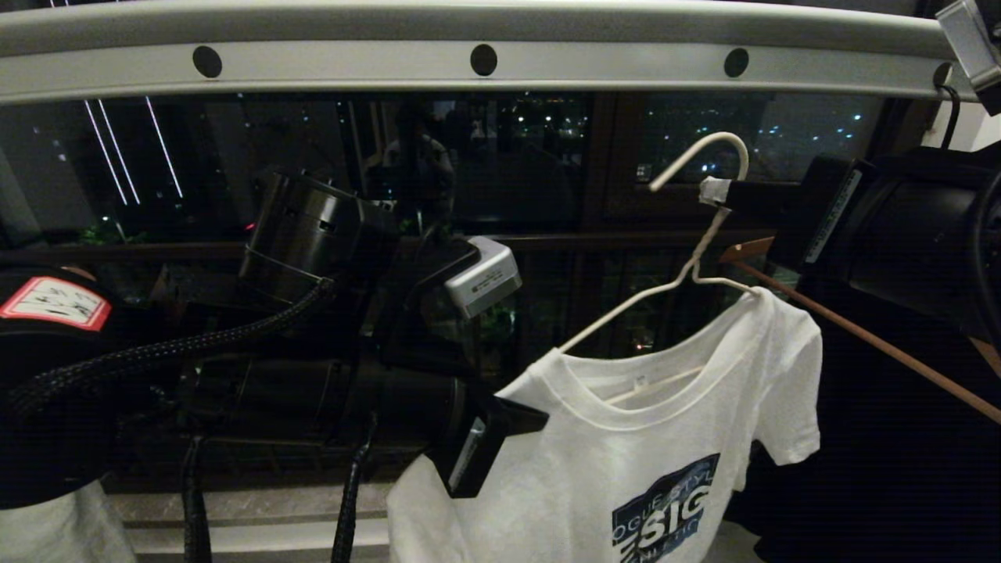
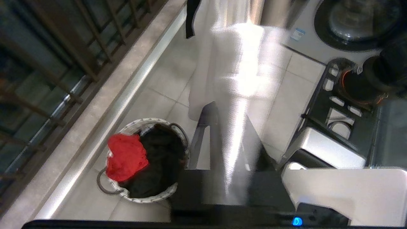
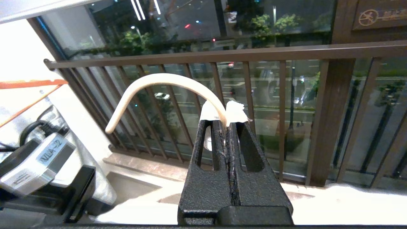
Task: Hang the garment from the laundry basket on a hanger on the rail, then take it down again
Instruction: Hang the clothes rack on the clothesline
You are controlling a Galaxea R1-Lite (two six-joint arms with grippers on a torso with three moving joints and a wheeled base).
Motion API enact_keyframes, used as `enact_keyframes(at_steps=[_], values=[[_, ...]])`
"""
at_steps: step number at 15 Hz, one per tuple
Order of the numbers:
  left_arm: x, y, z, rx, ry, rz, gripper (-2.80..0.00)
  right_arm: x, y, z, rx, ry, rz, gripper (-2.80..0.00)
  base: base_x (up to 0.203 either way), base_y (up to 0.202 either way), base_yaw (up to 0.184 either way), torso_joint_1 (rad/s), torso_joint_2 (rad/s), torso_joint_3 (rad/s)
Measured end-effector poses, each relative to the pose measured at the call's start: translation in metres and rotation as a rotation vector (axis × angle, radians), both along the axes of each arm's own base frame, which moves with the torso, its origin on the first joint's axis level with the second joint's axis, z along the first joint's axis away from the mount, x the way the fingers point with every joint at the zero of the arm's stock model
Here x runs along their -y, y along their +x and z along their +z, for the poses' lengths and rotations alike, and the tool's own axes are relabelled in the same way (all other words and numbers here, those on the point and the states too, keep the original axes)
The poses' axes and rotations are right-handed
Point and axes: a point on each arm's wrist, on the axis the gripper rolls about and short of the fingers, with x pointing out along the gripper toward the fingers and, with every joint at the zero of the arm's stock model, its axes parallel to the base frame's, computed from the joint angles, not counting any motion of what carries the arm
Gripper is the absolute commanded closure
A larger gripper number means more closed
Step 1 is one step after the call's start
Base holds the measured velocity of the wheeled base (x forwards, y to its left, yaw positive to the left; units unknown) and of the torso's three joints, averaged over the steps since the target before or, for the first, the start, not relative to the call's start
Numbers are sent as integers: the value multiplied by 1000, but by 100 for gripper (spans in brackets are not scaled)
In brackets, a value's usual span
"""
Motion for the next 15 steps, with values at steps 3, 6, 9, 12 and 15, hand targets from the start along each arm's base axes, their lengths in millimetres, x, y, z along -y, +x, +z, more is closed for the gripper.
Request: enact_keyframes(at_steps=[3, 6, 9, 12, 15], values=[[-1, 0, 0, 1, -1, 2, 0, 0, 0, 0, 0, 0, 0, 0, 0, 0, 0, 0, 0, 0], [-1, 0, 1, 2, -2, 4, 0, 0, 0, 0, -1, 0, 0, 0, 0, 0, 0, 0, 0, 0], [-1, 0, 1, 4, -2, 5, 0, 0, 0, 0, -1, 0, 0, 0, 0, 0, 0, 0, 0, 0], [-2, -1, 2, 5, -4, 5, 0, 0, 0, -1, -2, 0, -1, -280, 0, 0, 0, 0, 0, 0], [-3, -1, 3, 6, -6, 9, 0, 0, 0, -1, -1, 0, -1, -280, 0, 0, 0, 0, 0, 0]])
